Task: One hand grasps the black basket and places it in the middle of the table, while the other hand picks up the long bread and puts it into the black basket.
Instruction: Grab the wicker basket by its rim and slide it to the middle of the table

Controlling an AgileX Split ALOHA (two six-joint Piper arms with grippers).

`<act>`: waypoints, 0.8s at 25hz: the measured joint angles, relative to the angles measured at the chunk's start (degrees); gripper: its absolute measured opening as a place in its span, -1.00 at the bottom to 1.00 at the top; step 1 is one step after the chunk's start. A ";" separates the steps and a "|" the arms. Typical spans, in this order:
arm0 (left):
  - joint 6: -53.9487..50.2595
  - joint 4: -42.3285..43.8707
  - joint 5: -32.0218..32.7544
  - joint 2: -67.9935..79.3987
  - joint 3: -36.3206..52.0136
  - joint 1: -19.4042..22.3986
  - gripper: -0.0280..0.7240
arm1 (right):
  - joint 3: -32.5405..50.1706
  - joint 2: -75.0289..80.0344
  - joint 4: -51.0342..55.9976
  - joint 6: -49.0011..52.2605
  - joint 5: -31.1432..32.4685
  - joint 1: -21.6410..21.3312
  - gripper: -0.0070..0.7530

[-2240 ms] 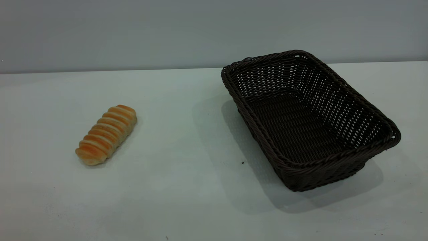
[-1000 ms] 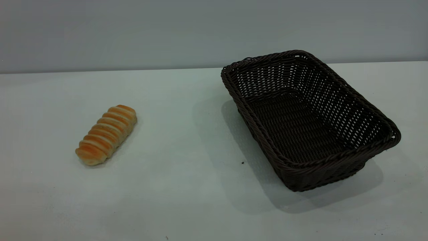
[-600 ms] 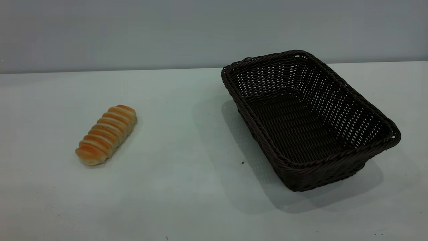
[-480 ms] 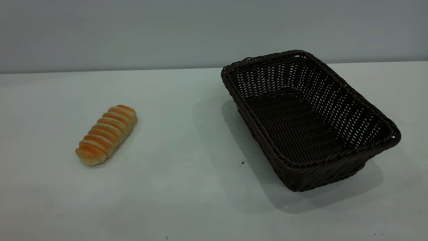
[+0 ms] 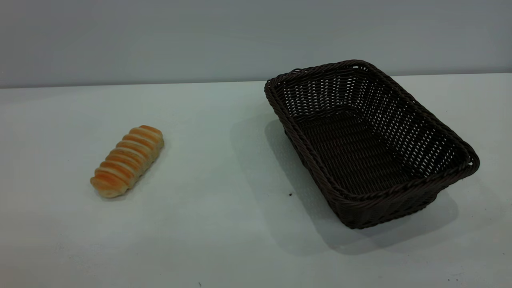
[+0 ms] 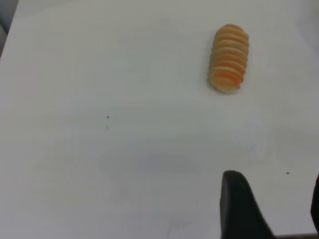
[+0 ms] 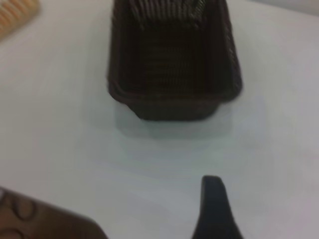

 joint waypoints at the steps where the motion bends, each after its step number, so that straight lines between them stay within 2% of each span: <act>1: 0.00 -0.06 -0.70 1.41 0.00 0.00 0.13 | -0.05 0.00 1.27 0.00 -0.86 0.00 0.42; 4: 0.00 -0.12 -2.92 7.66 -0.12 0.00 0.26 | -0.31 2.98 5.77 -2.04 -3.90 0.00 0.42; 9: 0.45 -0.06 -8.03 21.56 -3.51 0.00 0.48 | -1.18 16.91 12.86 -12.56 -8.80 0.00 0.42; 15: 0.78 -1.20 -12.51 30.65 -8.13 0.00 0.51 | -5.84 41.53 16.24 -15.94 -11.13 0.00 0.42; 20: 0.82 -1.48 -13.09 32.54 -8.17 0.00 0.51 | -10.39 62.84 18.05 -16.30 -12.39 0.37 0.42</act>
